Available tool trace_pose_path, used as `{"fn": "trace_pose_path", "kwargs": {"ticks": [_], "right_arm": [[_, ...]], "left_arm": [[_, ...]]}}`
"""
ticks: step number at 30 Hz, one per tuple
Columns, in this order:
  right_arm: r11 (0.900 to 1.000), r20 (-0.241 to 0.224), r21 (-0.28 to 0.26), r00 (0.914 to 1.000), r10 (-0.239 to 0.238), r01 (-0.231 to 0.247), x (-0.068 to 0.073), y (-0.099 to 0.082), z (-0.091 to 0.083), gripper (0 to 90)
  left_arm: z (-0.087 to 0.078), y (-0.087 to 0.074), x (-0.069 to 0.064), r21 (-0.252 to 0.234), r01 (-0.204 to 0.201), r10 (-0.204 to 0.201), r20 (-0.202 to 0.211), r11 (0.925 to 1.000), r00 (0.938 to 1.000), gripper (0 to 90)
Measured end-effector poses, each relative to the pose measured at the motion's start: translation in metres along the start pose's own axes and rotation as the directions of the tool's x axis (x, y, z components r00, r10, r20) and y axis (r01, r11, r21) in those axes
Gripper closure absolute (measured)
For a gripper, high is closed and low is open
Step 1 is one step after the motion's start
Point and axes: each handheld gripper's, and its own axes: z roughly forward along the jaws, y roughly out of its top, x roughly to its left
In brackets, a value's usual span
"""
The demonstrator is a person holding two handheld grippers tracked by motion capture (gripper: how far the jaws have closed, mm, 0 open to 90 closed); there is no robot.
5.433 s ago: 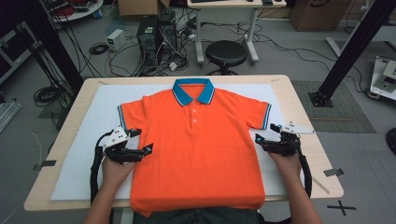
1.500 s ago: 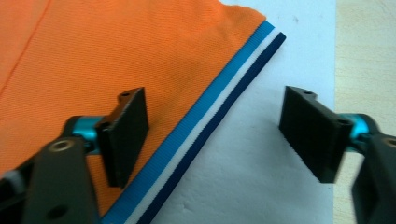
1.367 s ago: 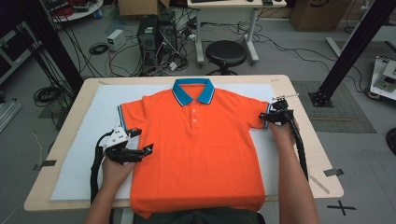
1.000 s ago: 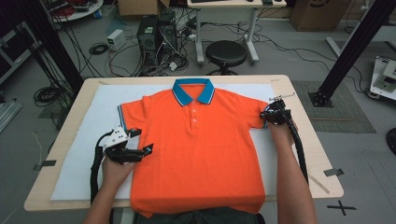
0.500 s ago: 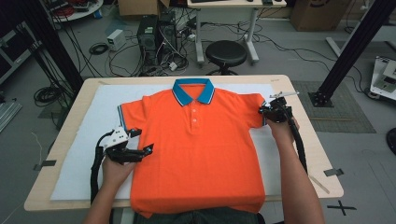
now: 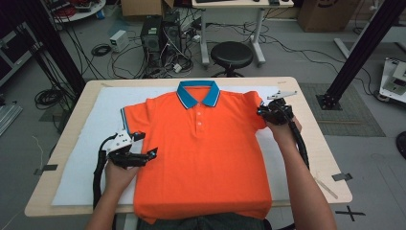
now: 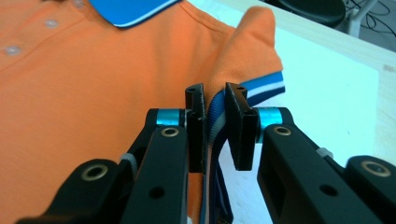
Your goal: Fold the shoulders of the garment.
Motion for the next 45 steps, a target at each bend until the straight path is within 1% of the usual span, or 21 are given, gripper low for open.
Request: {"fn": "trace_pose_path", "kwargs": {"ticks": [7,8,12,15,16,18,20,22,23,25,28,30,32,35,38,39,41,42,43,44,45], "right_arm": [[0.9992,-0.039,-0.010,0.9984,-0.040,0.040,0.019,0.009,0.002,79.3],[0.9992,-0.039,-0.010,0.9984,-0.040,0.040,0.019,0.009,0.002,79.3],[0.9972,-0.073,-0.017,0.9946,-0.074,0.073,0.035,0.014,0.002,79.9],[0.9958,-0.083,-0.018,0.9924,-0.091,0.090,0.040,0.016,0.002,80.1],[0.9945,-0.091,-0.020,0.9904,-0.104,0.103,0.046,0.019,0.001,80.2],[0.9931,-0.100,-0.025,0.9881,-0.116,0.114,0.052,0.021,0.000,80.2],[0.9924,-0.106,-0.023,0.9868,-0.123,0.121,0.054,0.022,0.000,80.2],[0.9902,-0.117,-0.024,0.9833,-0.140,0.138,0.061,0.024,0.000,80.2],[0.9902,-0.117,-0.024,0.9833,-0.140,0.138,0.061,0.024,0.000,80.2],[0.9879,-0.141,-0.026,0.9778,-0.155,0.153,0.070,0.023,0.001,79.9],[0.9870,-0.182,-0.026,0.9702,-0.161,0.159,0.078,0.020,0.002,76.2],[0.9866,-0.195,-0.030,0.9671,-0.163,0.161,0.082,0.020,0.002,72.1],[0.9868,-0.196,-0.036,0.9671,-0.162,0.158,0.085,0.020,0.002,68.1],[0.9871,-0.199,-0.038,0.9670,-0.160,0.155,0.085,0.020,0.001,66.2],[0.9905,-0.185,-0.024,0.9731,-0.138,0.136,0.082,0.020,0.006,62.2],[0.9930,-0.178,-0.009,0.9770,-0.117,0.118,0.079,0.017,0.012,58.7],[0.9949,-0.180,0.025,0.9794,-0.092,0.098,0.077,0.015,0.021,55.8],[0.9951,-0.168,0.035,0.9820,-0.085,0.092,0.077,0.013,0.026,54.6],[0.9951,-0.168,0.035,0.9820,-0.085,0.092,0.077,0.013,0.026,54.6],[0.9968,-0.169,0.043,0.9839,-0.060,0.068,0.075,0.011,0.033,51.2],[0.9971,-0.166,0.049,0.9849,-0.049,0.058,0.075,0.010,0.036,49.3]], "left_arm": [[-0.001,0.000,0.001,-0.005,0.005,-0.005,0.004,1.0000,1.0000,20.7],[-0.001,0.000,0.001,-0.005,0.005,-0.005,0.004,1.0000,1.0000,20.7],[-0.001,0.000,0.001,-0.005,0.004,-0.004,0.004,1.0000,1.0000,20.7],[-0.001,0.000,0.001,-0.005,0.004,-0.004,0.004,1.0000,1.0000,20.7],[-0.001,0.000,0.000,-0.005,0.002,-0.002,0.002,1.0000,1.0000,20.7],[0.000,0.000,0.000,-0.005,0.000,0.000,0.002,1.0000,1.0000,20.7],[0.000,0.000,0.000,-0.005,0.000,0.000,0.003,1.0000,1.0000,20.7],[-0.001,0.000,0.001,-0.006,0.005,-0.005,0.003,1.0000,1.0000,20.7],[-0.001,0.000,0.001,-0.006,0.005,-0.005,0.003,1.0000,1.0000,20.7],[-0.001,0.000,0.001,-0.004,0.003,-0.003,0.004,1.0000,1.0000,20.7],[-0.001,0.000,0.001,-0.004,0.002,-0.002,0.004,1.0000,1.0000,20.7],[0.000,0.000,0.000,-0.006,0.001,-0.001,0.004,1.0000,1.0000,20.7],[0.000,0.000,0.000,-0.005,-0.001,0.001,0.004,1.0000,1.0000,20.7],[0.000,0.000,0.000,-0.004,-0.001,0.001,0.004,1.0000,1.0000,20.7],[0.000,0.000,0.001,-0.005,0.003,-0.003,0.002,1.0000,1.0000,20.7],[0.000,0.000,0.001,-0.005,0.002,-0.002,0.003,1.0000,1.0000,20.7],[0.000,0.000,0.000,-0.004,0.000,0.000,0.004,1.0000,1.0000,20.7],[0.000,0.000,0.000,-0.005,0.000,0.000,0.004,1.0000,1.0000,20.7],[0.000,0.000,0.000,-0.005,0.000,0.000,0.004,1.0000,1.0000,20.7],[0.000,0.000,0.000,-0.005,-0.001,0.001,0.006,1.0000,1.0000,20.7],[0.000,0.000,0.000,-0.006,-0.002,0.002,0.005,1.0000,1.0000,20.7]]}}
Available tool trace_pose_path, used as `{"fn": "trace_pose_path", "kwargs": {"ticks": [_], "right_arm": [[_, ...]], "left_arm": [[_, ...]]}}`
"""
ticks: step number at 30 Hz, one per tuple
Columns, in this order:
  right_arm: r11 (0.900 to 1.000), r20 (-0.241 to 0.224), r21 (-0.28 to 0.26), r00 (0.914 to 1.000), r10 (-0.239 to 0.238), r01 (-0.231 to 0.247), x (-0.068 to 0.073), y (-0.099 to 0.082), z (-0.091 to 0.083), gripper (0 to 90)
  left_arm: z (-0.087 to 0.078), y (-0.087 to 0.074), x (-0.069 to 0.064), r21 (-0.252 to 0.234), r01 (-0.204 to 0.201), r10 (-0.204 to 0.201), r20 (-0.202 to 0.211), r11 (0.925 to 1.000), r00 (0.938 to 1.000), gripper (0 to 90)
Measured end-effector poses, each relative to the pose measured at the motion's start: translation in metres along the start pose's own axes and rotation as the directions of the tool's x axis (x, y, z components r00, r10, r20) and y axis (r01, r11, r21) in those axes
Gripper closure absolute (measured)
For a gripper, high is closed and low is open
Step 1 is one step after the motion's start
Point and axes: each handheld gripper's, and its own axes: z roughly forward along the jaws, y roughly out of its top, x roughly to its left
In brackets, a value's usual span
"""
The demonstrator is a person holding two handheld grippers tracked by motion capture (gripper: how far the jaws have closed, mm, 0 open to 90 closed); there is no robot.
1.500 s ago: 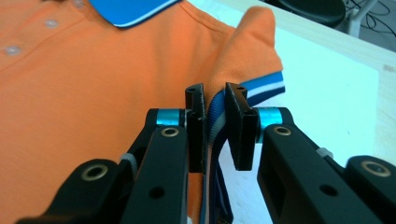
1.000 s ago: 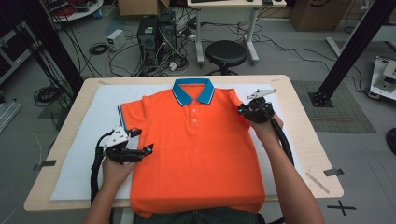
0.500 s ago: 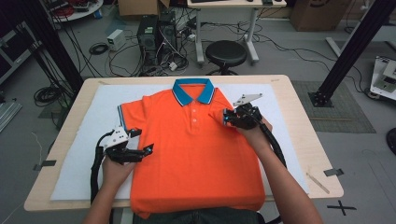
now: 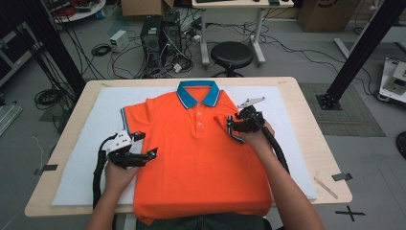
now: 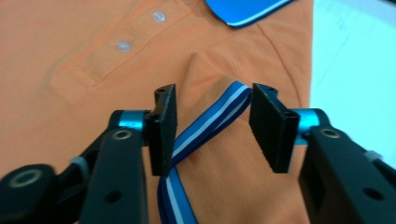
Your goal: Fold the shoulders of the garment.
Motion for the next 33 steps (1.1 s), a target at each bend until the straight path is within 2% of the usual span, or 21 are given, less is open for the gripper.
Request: {"fn": "trace_pose_path", "kwargs": {"ticks": [7,9,10,11,12,13,14,15,16,17,18,19,20,24,25,27,32,33], "right_arm": [[0.9985,0.020,0.034,0.9989,0.043,-0.044,-0.003,-0.004,0.018,43.9],[0.9933,-0.008,0.063,0.9952,0.098,-0.097,-0.008,-0.009,0.027,46.4],[0.9933,-0.008,0.063,0.9952,0.098,-0.097,-0.008,-0.009,0.027,46.4],[0.9900,-0.016,0.079,0.9929,0.118,-0.117,-0.009,-0.011,0.030,50.9],[0.9891,-0.060,0.083,0.9902,0.126,-0.121,-0.011,-0.012,0.032,63.4],[0.9899,-0.068,0.080,0.9900,0.123,-0.118,-0.011,-0.012,0.032,68.3],[0.9928,-0.063,0.077,0.9933,0.097,-0.092,-0.008,-0.011,0.030,74.8],[0.9928,-0.063,0.077,0.9933,0.097,-0.092,-0.008,-0.011,0.030,74.8],[0.9969,-0.049,0.068,0.9979,0.042,-0.039,-0.001,-0.009,0.027,83.9],[0.9969,-0.049,0.068,0.9979,0.042,-0.039,-0.001,-0.009,0.027,83.9],[0.9983,-0.028,0.057,0.9996,-0.011,0.012,0.006,-0.006,0.023,87.6],[0.9983,-0.028,0.057,0.9996,-0.011,0.012,0.006,-0.006,0.023,87.6],[0.9985,-0.019,0.034,0.9989,-0.043,0.044,0.012,-0.004,0.019,88.2],[0.9978,-0.029,0.008,0.9974,-0.066,0.066,0.020,-0.002,0.013,88.3],[0.9958,-0.033,-0.005,0.9952,-0.092,0.092,0.026,0.000,0.009,88.3],[0.9937,-0.038,-0.017,0.9930,-0.111,0.111,0.032,0.001,0.006,88.4],[0.9893,-0.056,-0.040,0.9882,-0.142,0.140,0.044,0.001,-0.003,88.4],[0.9849,-0.058,-0.046,0.9839,-0.169,0.167,0.049,0.000,-0.006,88.3]], "left_arm": [[0.000,0.000,0.001,0.001,0.005,-0.005,0.002,1.0000,1.0000,20.7],[0.000,0.000,0.001,0.001,0.004,-0.004,0.002,1.0000,1.0000,20.7],[0.000,0.000,0.001,0.001,0.004,-0.004,0.003,1.0000,1.0000,20.7],[0.000,0.000,0.001,0.001,0.004,-0.004,0.003,1.0000,1.0000,20.7],[0.000,0.000,0.001,0.001,0.003,-0.003,0.004,1.0000,1.0000,20.7],[0.000,0.000,0.000,0.000,0.002,-0.002,0.002,1.0000,1.0000,20.7],[0.000,0.000,0.000,0.000,0.002,-0.002,0.003,1.0000,1.0000,20.7],[0.000,0.000,0.000,0.000,0.002,-0.002,0.003,1.0000,1.0000,20.7],[0.000,0.000,0.000,0.001,0.001,-0.001,0.003,1.0000,1.0000,20.7],[0.000,0.000,0.000,0.001,0.001,-0.001,0.003,1.0000,1.0000,20.7],[0.000,0.000,0.000,0.001,0.002,-0.002,0.002,1.0000,1.0000,20.7],[0.000,0.000,0.000,0.001,0.002,-0.002,0.002,1.0000,1.0000,20.7],[0.000,0.000,0.001,0.001,0.004,-0.004,0.003,1.0000,1.0000,20.7],[0.000,0.000,0.000,0.001,0.004,-0.004,0.002,1.0000,1.0000,20.7],[0.000,0.000,0.000,0.001,0.006,-0.006,0.004,1.0000,1.0000,20.7],[0.000,0.000,0.000,0.001,0.005,-0.005,0.003,1.0000,1.0000,20.7],[0.000,0.000,0.000,0.002,0.001,-0.001,0.000,1.0000,1.0000,20.7],[0.000,0.000,0.000,0.000,0.004,-0.004,0.000,1.0000,1.0000,20.7]]}}
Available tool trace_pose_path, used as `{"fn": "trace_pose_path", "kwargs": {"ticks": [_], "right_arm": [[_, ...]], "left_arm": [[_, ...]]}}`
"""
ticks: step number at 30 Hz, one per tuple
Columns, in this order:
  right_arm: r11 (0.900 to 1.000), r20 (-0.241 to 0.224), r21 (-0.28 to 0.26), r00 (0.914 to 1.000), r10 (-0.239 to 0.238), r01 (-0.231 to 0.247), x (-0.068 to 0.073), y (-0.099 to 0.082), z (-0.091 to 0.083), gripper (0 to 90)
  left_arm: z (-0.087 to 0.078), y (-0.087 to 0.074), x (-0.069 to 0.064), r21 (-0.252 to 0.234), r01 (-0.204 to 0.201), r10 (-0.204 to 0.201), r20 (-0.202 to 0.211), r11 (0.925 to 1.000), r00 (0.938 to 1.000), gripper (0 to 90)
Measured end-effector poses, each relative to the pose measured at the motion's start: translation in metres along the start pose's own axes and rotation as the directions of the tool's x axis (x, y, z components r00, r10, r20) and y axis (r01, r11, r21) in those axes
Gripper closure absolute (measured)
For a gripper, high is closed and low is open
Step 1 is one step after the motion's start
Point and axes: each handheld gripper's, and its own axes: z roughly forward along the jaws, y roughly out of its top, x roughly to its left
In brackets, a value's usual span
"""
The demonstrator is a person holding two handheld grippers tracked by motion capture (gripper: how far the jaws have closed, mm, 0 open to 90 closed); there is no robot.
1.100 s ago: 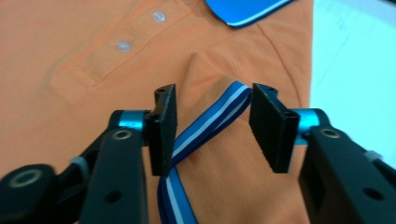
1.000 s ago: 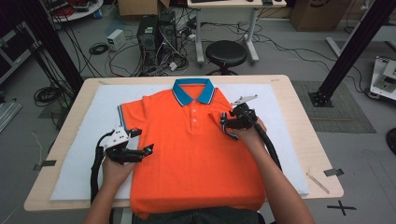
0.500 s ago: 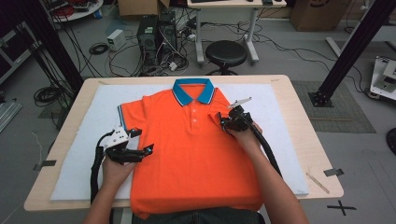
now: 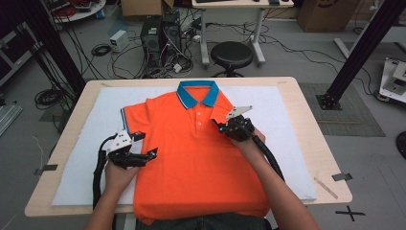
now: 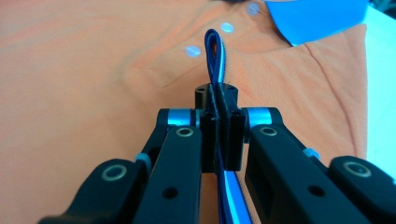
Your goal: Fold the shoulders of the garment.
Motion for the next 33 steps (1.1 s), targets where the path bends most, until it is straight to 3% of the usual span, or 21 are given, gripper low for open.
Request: {"fn": "trace_pose_path", "kwargs": {"ticks": [2,6,9,12,18,21,24,26,27,28,30,33], "right_arm": [[0.9999,0.001,-0.004,0.9999,-0.013,0.013,0.006,-0.001,-0.003,88.2],[0.9994,-0.030,-0.035,0.9995,-0.009,0.008,0.012,-0.003,-0.009,73.3],[0.9987,-0.003,-0.048,0.9998,-0.018,0.018,0.012,-0.006,-0.015,67.4],[0.9983,0.005,-0.057,1.0000,-0.004,0.004,0.009,-0.009,-0.021,63.9],[0.9967,0.034,-0.062,0.9980,0.054,-0.051,-0.012,-0.025,-0.034,62.6],[0.9957,0.020,-0.026,0.9958,0.089,-0.089,-0.017,-0.041,-0.031,62.0],[0.9958,0.015,0.002,0.9957,0.091,-0.091,-0.016,-0.050,-0.026,62.0],[0.9941,0.004,0.031,0.9946,0.104,-0.104,-0.016,-0.058,-0.023,64.3],[0.9930,0.008,0.061,0.9949,0.100,-0.101,-0.017,-0.065,-0.019,73.0],[0.9930,0.008,0.061,0.9949,0.100,-0.101,-0.017,-0.065,-0.019,73.0],[0.9944,0.004,0.059,0.9961,0.088,-0.088,-0.017,-0.069,-0.019,88.6],[0.9955,0.001,0.068,0.9978,0.066,-0.066,-0.014,-0.068,-0.021,90.0]], "left_arm": [[0.000,0.000,0.000,0.001,0.000,0.000,0.001,1.0000,1.0000,20.7],[0.000,0.000,0.000,0.002,-0.003,0.003,0.000,1.0000,1.0000,20.7],[0.000,0.000,-0.001,0.001,-0.005,0.005,-0.001,1.0000,1.0000,20.7],[0.000,0.000,-0.001,0.002,-0.006,0.006,-0.002,1.0000,1.0000,20.7],[0.000,0.000,0.000,0.003,-0.001,0.001,-0.002,1.0000,1.0000,20.7],[0.000,0.000,-0.001,0.005,-0.004,0.004,-0.002,1.0000,1.0000,20.7],[0.000,0.000,-0.001,0.005,-0.008,0.008,-0.003,1.0000,1.0000,20.7],[0.000,0.000,-0.001,0.006,-0.009,0.009,-0.006,0.9999,0.9999,20.7],[0.000,0.000,-0.001,0.008,-0.008,0.008,-0.007,0.9999,0.9999,20.7],[0.000,0.000,-0.001,0.008,-0.008,0.008,-0.007,0.9999,0.9999,20.7],[0.001,0.000,-0.001,0.008,-0.006,0.006,-0.007,1.0000,1.0000,20.7],[0.000,0.000,-0.001,0.009,-0.009,0.009,-0.007,0.9999,0.9999,20.7]]}}
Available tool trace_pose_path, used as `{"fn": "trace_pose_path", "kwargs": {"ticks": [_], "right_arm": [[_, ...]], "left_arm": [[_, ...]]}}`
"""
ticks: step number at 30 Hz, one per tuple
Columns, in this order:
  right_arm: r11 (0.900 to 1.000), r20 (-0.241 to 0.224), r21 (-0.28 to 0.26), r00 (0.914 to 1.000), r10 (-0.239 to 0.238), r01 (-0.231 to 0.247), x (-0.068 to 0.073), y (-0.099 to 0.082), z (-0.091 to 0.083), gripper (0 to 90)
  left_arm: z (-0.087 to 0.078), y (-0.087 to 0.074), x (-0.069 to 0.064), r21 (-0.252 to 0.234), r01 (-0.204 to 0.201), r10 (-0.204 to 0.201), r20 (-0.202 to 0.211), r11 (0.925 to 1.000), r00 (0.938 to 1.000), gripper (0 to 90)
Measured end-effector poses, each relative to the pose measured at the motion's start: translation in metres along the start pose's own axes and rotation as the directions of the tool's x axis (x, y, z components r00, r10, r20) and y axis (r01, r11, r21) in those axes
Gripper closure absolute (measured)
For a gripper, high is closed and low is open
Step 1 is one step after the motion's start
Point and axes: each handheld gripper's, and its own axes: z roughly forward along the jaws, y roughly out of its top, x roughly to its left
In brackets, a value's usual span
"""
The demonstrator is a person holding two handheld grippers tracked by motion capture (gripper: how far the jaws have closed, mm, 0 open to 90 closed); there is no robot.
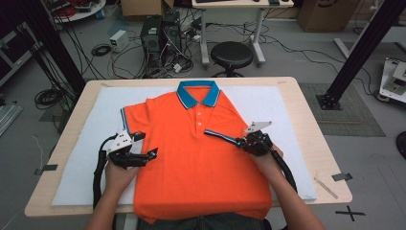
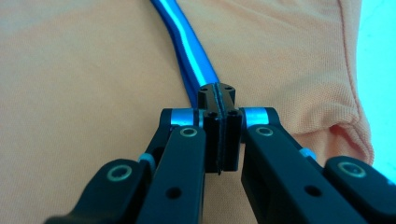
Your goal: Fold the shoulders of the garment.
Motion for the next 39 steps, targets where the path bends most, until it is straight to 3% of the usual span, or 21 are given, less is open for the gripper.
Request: {"fn": "trace_pose_path", "kwargs": {"ticks": [5,6,7,8,9,10,13,15,19,20,23,24,27,28,29,30,39], "right_arm": [[0.9999,0.004,-0.005,0.9999,-0.015,0.015,0.006,-0.004,-0.008,89.5],[0.9996,0.007,-0.029,1.0000,-0.007,0.007,0.005,-0.005,-0.011,82.1],[0.9996,0.007,-0.029,1.0000,-0.007,0.007,0.005,-0.005,-0.011,82.1],[0.9974,0.006,-0.068,0.9996,0.026,-0.026,0.000,-0.007,-0.019,72.2],[0.9974,0.006,-0.068,0.9996,0.026,-0.026,0.000,-0.007,-0.019,72.2],[0.9930,0.012,-0.104,0.9983,0.058,-0.056,-0.007,-0.011,-0.027,66.8],[0.9869,0.020,-0.139,0.9960,0.087,-0.083,-0.014,-0.014,-0.034,61.0],[0.9749,0.022,-0.185,0.9912,0.131,-0.124,-0.023,-0.020,-0.042,54.1],[0.9680,0.041,-0.205,0.9869,0.156,-0.145,-0.031,-0.026,-0.049,51.3],[0.9618,0.074,-0.223,0.9810,0.179,-0.159,-0.036,-0.031,-0.053,49.5],[0.9555,0.091,-0.238,0.9754,0.201,-0.174,-0.041,-0.038,-0.056,48.2],[0.9491,0.101,-0.251,0.9701,0.221,-0.190,-0.046,-0.045,-0.057,45.2],[0.9411,0.093,-0.263,0.9655,0.243,-0.212,-0.051,-0.052,-0.058,43.8],[0.9312,0.084,-0.281,0.9606,0.265,-0.232,-0.055,-0.058,-0.059,42.3],[0.9312,0.084,-0.281,0.9606,0.265,-0.232,-0.055,-0.058,-0.059,42.3],[0.9230,0.077,-0.296,0.9569,0.280,-0.246,-0.057,-0.063,-0.059,41.2],[0.9287,0.066,-0.274,0.9585,0.277,-0.250,-0.058,-0.068,-0.053,36.0]], "left_arm": [[0.000,0.000,0.000,-0.003,0.000,0.000,0.002,1.0000,1.0000,20.7],[0.000,0.000,0.000,-0.004,-0.001,0.001,0.002,1.0000,1.0000,20.7],[0.000,0.000,0.000,-0.004,-0.001,0.001,0.002,1.0000,1.0000,20.7],[0.000,0.000,0.000,-0.004,-0.001,0.001,0.003,1.0000,1.0000,20.7],[0.000,0.000,0.000,-0.004,-0.001,0.001,0.003,1.0000,1.0000,20.7],[0.000,0.000,0.000,-0.003,0.002,-0.002,0.004,1.0000,1.0000,20.7],[0.000,0.000,0.000,-0.003,0.002,-0.002,0.004,1.0000,1.0000,20.7],[0.000,0.000,0.000,-0.003,0.001,-0.001,0.004,1.0000,1.0000,20.7],[0.000,0.000,0.000,-0.004,0.000,0.000,0.004,1.0000,1.0000,20.7],[0.000,0.000,0.000,-0.005,-0.001,0.001,0.004,1.0000,1.0000,20.7],[0.000,0.000,0.000,-0.005,0.001,-0.001,0.004,1.0000,1.0000,20.7],[-0.001,0.000,0.001,-0.007,0.004,-0.004,0.006,1.0000,1.0000,20.7],[-0.001,0.000,0.001,-0.009,0.007,-0.007,0.008,0.9999,0.9999,20.7],[-0.001,0.000,0.001,-0.008,0.004,-0.004,0.008,1.0000,1.0000,20.7],[-0.001,0.000,0.001,-0.008,0.004,-0.004,0.008,1.0000,1.0000,20.7],[-0.001,0.000,0.001,-0.008,0.002,-0.002,0.007,1.0000,1.0000,20.7],[-0.001,0.000,0.001,-0.007,0.010,-0.010,0.007,0.9999,0.9999,20.7]]}}
